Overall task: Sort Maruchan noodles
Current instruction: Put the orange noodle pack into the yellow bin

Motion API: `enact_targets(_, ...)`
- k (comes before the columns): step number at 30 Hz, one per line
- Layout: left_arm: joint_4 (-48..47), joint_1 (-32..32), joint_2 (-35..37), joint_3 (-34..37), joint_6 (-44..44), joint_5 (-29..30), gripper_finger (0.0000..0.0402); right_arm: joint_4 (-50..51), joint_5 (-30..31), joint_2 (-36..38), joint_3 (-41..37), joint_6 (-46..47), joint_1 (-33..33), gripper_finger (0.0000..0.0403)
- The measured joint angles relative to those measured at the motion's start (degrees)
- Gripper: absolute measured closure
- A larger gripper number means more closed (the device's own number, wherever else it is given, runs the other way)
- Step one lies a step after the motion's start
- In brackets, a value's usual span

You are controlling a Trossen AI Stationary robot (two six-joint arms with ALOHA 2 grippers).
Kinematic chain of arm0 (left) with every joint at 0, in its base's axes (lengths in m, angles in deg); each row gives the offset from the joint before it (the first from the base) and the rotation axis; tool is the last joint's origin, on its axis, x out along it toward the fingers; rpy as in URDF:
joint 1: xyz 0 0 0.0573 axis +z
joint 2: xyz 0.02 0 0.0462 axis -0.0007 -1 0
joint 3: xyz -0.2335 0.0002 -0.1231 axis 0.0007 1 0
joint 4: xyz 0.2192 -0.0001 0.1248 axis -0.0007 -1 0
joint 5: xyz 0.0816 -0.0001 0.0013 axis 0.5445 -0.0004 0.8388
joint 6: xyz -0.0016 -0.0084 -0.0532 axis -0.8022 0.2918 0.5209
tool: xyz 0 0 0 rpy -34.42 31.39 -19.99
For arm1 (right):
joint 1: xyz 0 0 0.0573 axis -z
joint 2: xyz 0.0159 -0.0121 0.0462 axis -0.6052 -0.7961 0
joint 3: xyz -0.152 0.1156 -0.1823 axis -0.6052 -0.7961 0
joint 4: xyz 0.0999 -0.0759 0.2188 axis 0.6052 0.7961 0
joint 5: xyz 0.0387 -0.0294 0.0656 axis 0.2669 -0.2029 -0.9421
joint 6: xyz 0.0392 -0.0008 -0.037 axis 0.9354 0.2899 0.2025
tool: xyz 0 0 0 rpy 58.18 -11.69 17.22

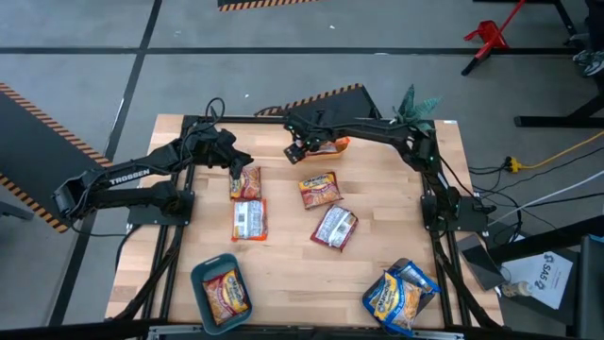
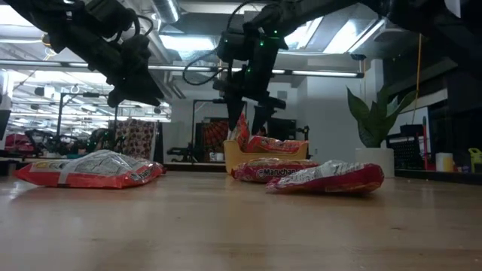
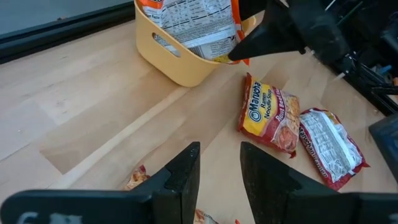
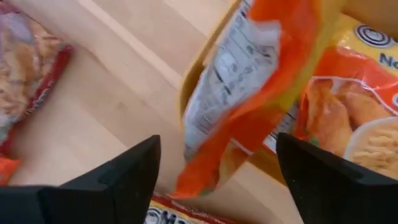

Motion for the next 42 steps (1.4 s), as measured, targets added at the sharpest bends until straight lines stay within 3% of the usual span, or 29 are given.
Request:
enact_targets(3,0.00,-0.02,0.00,0.02,0.00,0.00,0.0291,-0.53,0.09,0.15,-0.20,0.38,-0.04,0.0151)
enact_targets(14,0.00,0.00,0.00,0.02,0.04,0.03,0.0291,1.88,-5.89,0.13,-0.31,0.78,0.02,0.0390)
enact_targets(19,-0.01,-0.01,0.00,0.02,0.09,0.04,0.0291,7.19,-7.55,0.13,2.06,2.04,-0.04,0.0381)
enact_targets(22,-0.01,0.00,0.00,0.02,0.11,0.04,0.0291,10.17,-7.57,0.11,4.04,1.48,0.03,0.0397)
enact_targets(34,-0.02,0.00,0.00,0.02,0.28,0.04,0.0291,11.22,-17.30,0.13,6.28,1.15,4.20,0.0399)
enact_targets(42,-0.02,0.00,0.00,0.06,0.26,1.27,0.0292,8.90,-19.05,0.13,6.28,-2.98,6.47,0.0392)
